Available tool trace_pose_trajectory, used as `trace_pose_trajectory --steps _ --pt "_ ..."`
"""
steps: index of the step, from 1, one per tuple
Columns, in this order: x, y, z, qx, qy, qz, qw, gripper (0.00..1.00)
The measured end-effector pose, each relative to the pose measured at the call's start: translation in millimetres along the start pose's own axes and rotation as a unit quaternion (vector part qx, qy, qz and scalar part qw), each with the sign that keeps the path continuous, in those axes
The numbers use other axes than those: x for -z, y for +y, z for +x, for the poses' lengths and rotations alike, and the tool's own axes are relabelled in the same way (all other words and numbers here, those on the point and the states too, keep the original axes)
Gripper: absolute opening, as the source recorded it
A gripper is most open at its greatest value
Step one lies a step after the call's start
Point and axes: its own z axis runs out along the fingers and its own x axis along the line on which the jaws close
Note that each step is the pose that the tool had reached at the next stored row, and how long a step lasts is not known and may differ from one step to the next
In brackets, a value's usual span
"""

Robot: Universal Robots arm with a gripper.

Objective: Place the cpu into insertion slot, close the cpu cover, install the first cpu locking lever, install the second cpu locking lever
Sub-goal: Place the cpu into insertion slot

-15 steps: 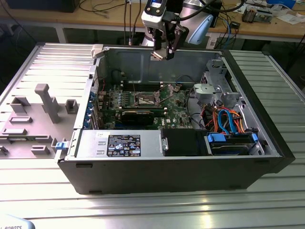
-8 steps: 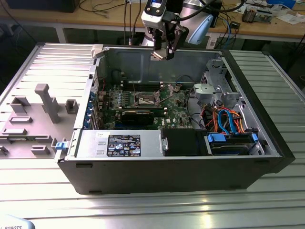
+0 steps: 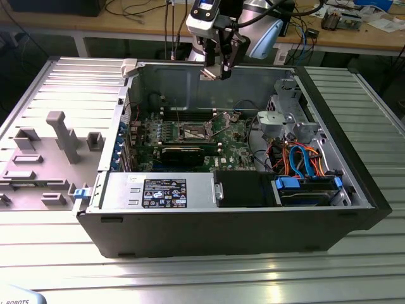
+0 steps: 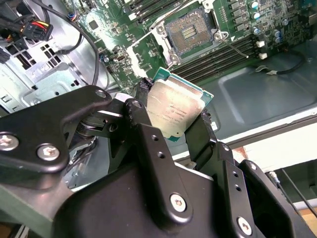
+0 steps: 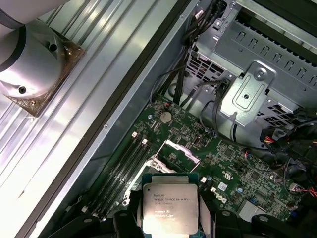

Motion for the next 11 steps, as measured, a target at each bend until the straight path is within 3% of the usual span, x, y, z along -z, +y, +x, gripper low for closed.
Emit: trace_pose_trajectory --steps 3,11 --pt "0.0 0.0 0.0 -0.016 -0.0014 -0.0003 0.99987 0.54" --pt "-0.1 0.0 0.0 -0.016 -0.0015 -0.0003 0.99986 0.54"
